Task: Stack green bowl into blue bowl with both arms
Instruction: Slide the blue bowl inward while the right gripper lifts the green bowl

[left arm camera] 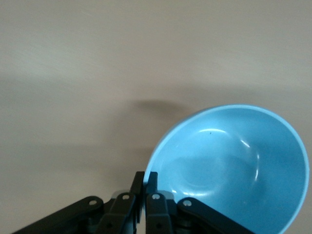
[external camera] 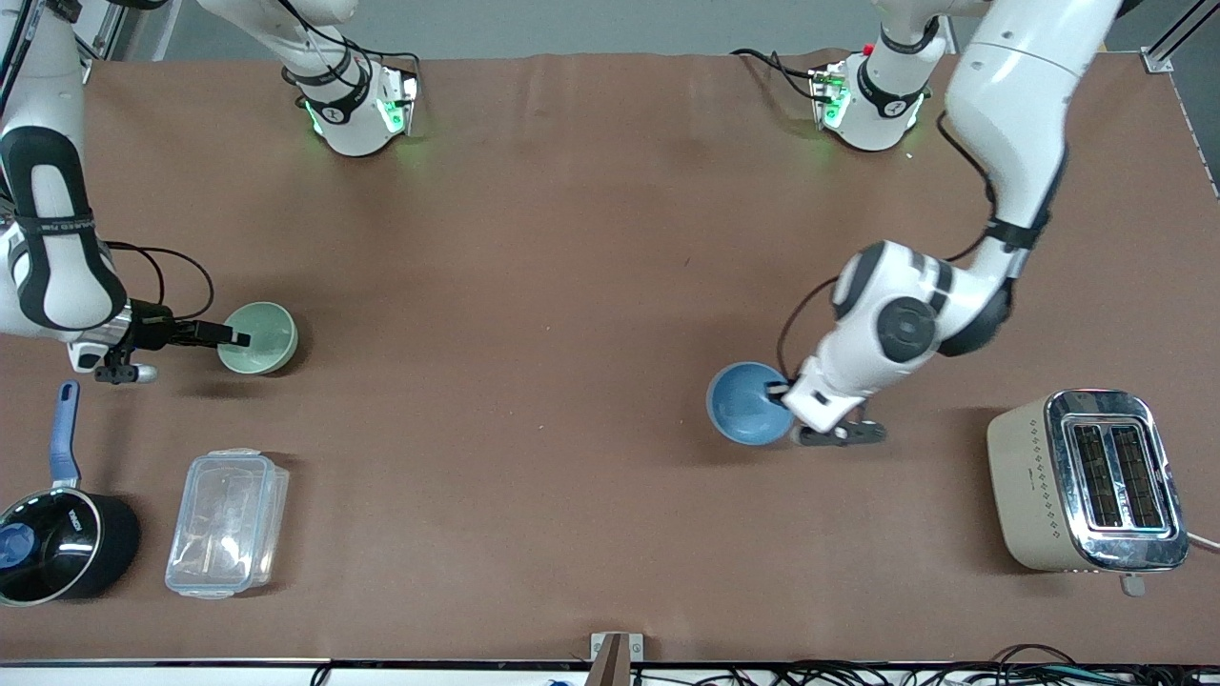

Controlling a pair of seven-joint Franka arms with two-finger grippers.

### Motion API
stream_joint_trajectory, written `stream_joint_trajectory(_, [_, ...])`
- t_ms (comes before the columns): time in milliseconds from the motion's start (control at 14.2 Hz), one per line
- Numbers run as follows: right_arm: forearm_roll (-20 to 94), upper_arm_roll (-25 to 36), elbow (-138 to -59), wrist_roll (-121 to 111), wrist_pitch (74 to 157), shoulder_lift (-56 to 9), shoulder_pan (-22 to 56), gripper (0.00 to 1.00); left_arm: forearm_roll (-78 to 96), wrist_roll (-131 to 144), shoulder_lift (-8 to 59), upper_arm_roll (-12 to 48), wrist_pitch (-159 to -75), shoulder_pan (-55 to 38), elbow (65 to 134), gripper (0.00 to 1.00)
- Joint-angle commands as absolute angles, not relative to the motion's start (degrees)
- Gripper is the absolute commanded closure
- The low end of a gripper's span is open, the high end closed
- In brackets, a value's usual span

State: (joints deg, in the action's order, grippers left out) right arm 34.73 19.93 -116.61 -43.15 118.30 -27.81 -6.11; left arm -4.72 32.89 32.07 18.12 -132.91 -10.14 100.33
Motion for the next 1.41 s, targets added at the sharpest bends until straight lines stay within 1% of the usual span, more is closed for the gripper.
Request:
stream_joint_trajectory(0, [36.2, 19.7, -117.4, -44.6, 118.7, -27.4, -6.7, 0.80, -5.5, 42.5, 34.6, 17.7, -132.8, -16.7, 95.6, 1.00])
stream_joint_trajectory(141, [36.2, 19.7, -117.3, -44.6, 118.6, -27.3, -6.1, 0.93, -5.5, 48.0, 37.6, 17.6, -132.8, -21.2, 92.6, 1.00])
stream_joint_trajectory(281, [36.2, 19.9, -117.1, -44.4, 118.4, -27.2, -5.8, 0.96, -5.5, 53.1, 40.9, 17.1, -133.2, -25.8, 88.6, 1.00])
stream_joint_trajectory(492, [36.0, 20.3, -116.9, -43.7, 118.0, -25.4, -5.1, 0.98, -5.5, 56.2, 44.7, 15.3, -134.3, -30.7, 84.8, 1.00])
stream_joint_trajectory(703, [34.4, 20.3, -116.9, -41.6, 117.0, -21.9, -4.7, 0.98, -5.5, 60.1, 46.6, 15.3, -136.9, -32.3, 84.1, 1.00])
stream_joint_trajectory(844, [29.9, 19.8, -116.8, -37.2, 116.0, -18.0, -3.6, 0.98, -5.4, 61.7, 48.1, 15.3, -139.8, -32.9, 84.1, 0.99])
stream_joint_trajectory(914, [27.3, 19.3, -116.8, -33.3, 115.3, -16.1, -3.3, 0.97, -5.4, 61.8, 48.3, 15.3, -140.7, -33.1, 84.1, 0.96])
stream_joint_trajectory(984, [24.6, 17.2, -116.8, -28.8, 113.7, -14.2, -3.1, 0.97, -5.4, 61.8, 48.3, 15.3, -141.0, -33.0, 84.1, 0.85])
stream_joint_trajectory(1125, [21.6, 12.6, -116.8, -20.2, 112.9, -11.2, -3.3, 0.97, -5.5, 61.7, 47.4, 15.2, -140.9, -32.4, 84.1, 0.11])
stream_joint_trajectory(1195, [20.7, 10.4, -116.8, -15.7, 112.5, -10.5, -3.3, 0.97, -5.6, 61.4, 46.0, 15.1, -140.4, -31.8, 84.0, 0.00])
stream_joint_trajectory(1336, [20.1, 5.2, -116.9, -8.0, 111.5, -8.8, -3.3, 0.97, -5.9, 61.2, 42.6, 14.3, -138.4, -29.5, 84.1, 0.00])
